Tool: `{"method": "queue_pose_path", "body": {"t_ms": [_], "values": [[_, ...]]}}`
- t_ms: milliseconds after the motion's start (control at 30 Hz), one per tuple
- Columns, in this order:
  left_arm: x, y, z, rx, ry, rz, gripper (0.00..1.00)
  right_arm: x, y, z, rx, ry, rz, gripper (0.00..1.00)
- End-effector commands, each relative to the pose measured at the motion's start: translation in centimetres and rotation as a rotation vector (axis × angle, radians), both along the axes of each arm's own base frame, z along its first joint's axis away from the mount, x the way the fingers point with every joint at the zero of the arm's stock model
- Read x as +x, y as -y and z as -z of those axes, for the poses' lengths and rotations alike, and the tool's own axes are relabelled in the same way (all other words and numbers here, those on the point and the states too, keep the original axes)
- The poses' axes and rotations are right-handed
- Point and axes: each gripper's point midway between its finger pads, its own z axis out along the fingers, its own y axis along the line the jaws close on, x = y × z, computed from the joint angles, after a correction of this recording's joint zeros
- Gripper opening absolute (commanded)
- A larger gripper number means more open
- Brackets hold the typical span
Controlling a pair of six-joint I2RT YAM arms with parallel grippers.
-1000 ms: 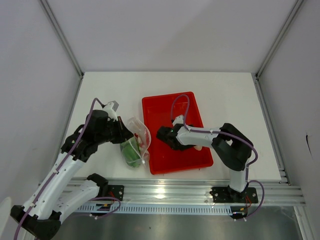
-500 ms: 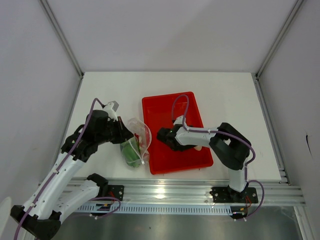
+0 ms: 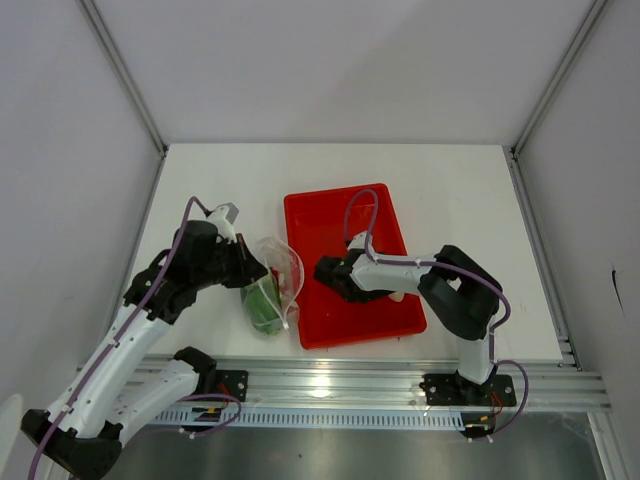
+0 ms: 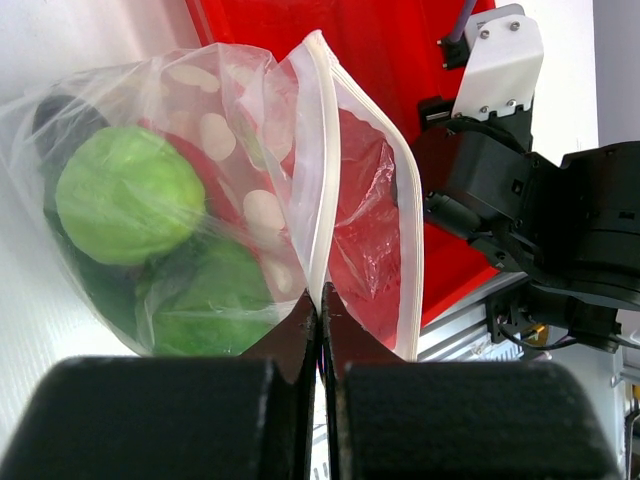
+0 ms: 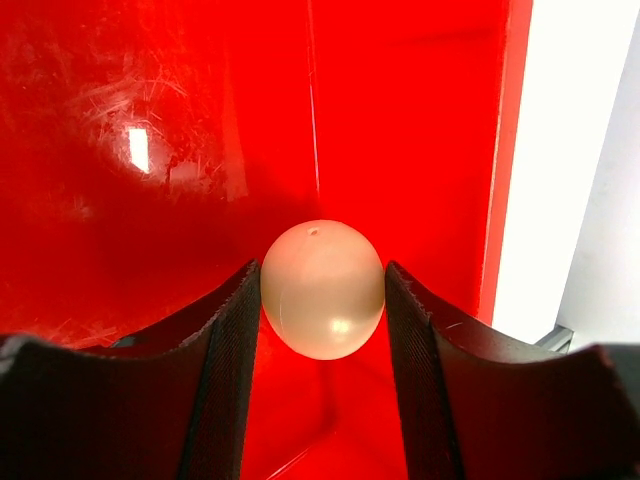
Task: Place the food in the zip-top bag and seal the zipper
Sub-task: Pick up the fake vegetable from the bin.
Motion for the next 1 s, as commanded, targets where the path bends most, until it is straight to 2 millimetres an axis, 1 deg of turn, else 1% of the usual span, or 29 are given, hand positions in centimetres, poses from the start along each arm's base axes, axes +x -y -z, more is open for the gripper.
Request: {"method": "queue_pose_path", "body": {"t_ms": [0, 67, 100, 133, 200, 233, 300, 333, 400, 433, 467, 533, 567, 633, 667, 733, 767, 800, 833, 867, 933, 967], "values": [[0.1, 0.5, -0.4, -0.021, 0.016, 0.02, 0.01, 0.9, -1.0, -2.0, 0.056, 0.067, -0.001, 0.37], [0.1, 0.5, -0.4, -0.021, 0.016, 0.02, 0.01, 1.1, -1.6, -3.1, 0.112, 0.07, -0.005, 0.37], [0.1, 0.5, -0.4, -0.021, 0.016, 0.02, 0.0, 1.3, -2.2, -3.6, 0.153, 0.067, -0.01, 0.33], [0.1, 0.5, -0.3, -0.021, 0.013, 0.022, 0.0, 1.4, -2.6, -4.7, 0.202, 0.08, -0.012, 0.33], [0.1, 0.5, -0.3, -0.02, 0.013, 0.02, 0.01, 1.8, -3.6, -6.2, 0.269, 0.095, -0.036, 0.31], [0.1, 0.5, -0.1, -0.018, 0.011, 0.02, 0.01, 1.7, -4.1, -7.6, 0.328, 0.107, -0.051, 0.31], [0.1, 0.5, -0.1, -0.019, 0.012, 0.02, 0.01, 1.9, -5.2, -9.6, 0.4, 0.128, -0.087, 0.31], [0.1, 0.5, -0.1, -0.02, 0.012, 0.022, 0.01, 1.6, -5.8, -11.2, 0.464, 0.139, -0.11, 0.31], [0.1, 0.6, 0.1, -0.019, 0.005, 0.024, 0.01, 1.7, -7.0, -13.5, 0.552, 0.163, -0.158, 0.32], [0.2, 0.6, 0.1, -0.02, 0.007, 0.024, 0.01, 1.1, -8.1, -14.2, 0.62, 0.134, -0.196, 0.34], [0.2, 0.6, 0.1, -0.02, 0.005, 0.025, 0.01, 1.0, -8.9, -16.4, 0.711, 0.166, -0.228, 0.34], [0.2, 0.7, 0.2, -0.022, 0.003, 0.027, 0.0, 0.4, -10.1, -18.2, 0.818, 0.157, -0.285, 0.35], [0.2, 0.8, 0.2, -0.023, 0.003, 0.028, 0.01, -0.3, -11.4, -20.0, 0.932, 0.137, -0.345, 0.36], [0.3, 0.8, 0.2, -0.024, 0.0, 0.028, 0.01, -1.4, -12.8, -21.5, 1.049, 0.096, -0.41, 0.37], [0.2, 0.8, 0.3, -0.025, -0.004, 0.029, 0.0, -2.5, -14.5, -22.6, 1.148, 0.043, -0.479, 0.38], [0.3, 0.9, 0.4, -0.027, -0.005, 0.029, 0.01, -3.6, -15.6, -23.8, 1.234, 0.0, -0.534, 0.38], [0.3, 0.9, 0.4, -0.027, -0.007, 0.03, 0.01, -4.0, -16.5, -24.5, 1.29, -0.02, -0.561, 0.38], [0.3, 1.0, 0.3, -0.032, -0.003, 0.032, 0.01, -5.1, -17.5, -24.6, 1.335, -0.079, -0.601, 0.38], [0.3, 1.0, 0.3, -0.032, -0.007, 0.032, 0.01, -5.5, -18.1, -24.8, 1.362, -0.096, -0.619, 0.39], [0.3, 1.1, 0.3, -0.035, -0.006, 0.034, 0.01, -5.6, -18.7, -25.1, 1.398, -0.103, -0.631, 0.39], [0.2, 1.2, 0.5, -0.038, -0.014, 0.037, 0.01, -6.0, -19.7, -24.7, 1.417, -0.136, -0.648, 0.39], [0.2, 1.2, 0.3, -0.039, -0.011, 0.037, 0.01, -5.9, -20.0, -25.0, 1.427, -0.132, -0.655, 0.39]]}}
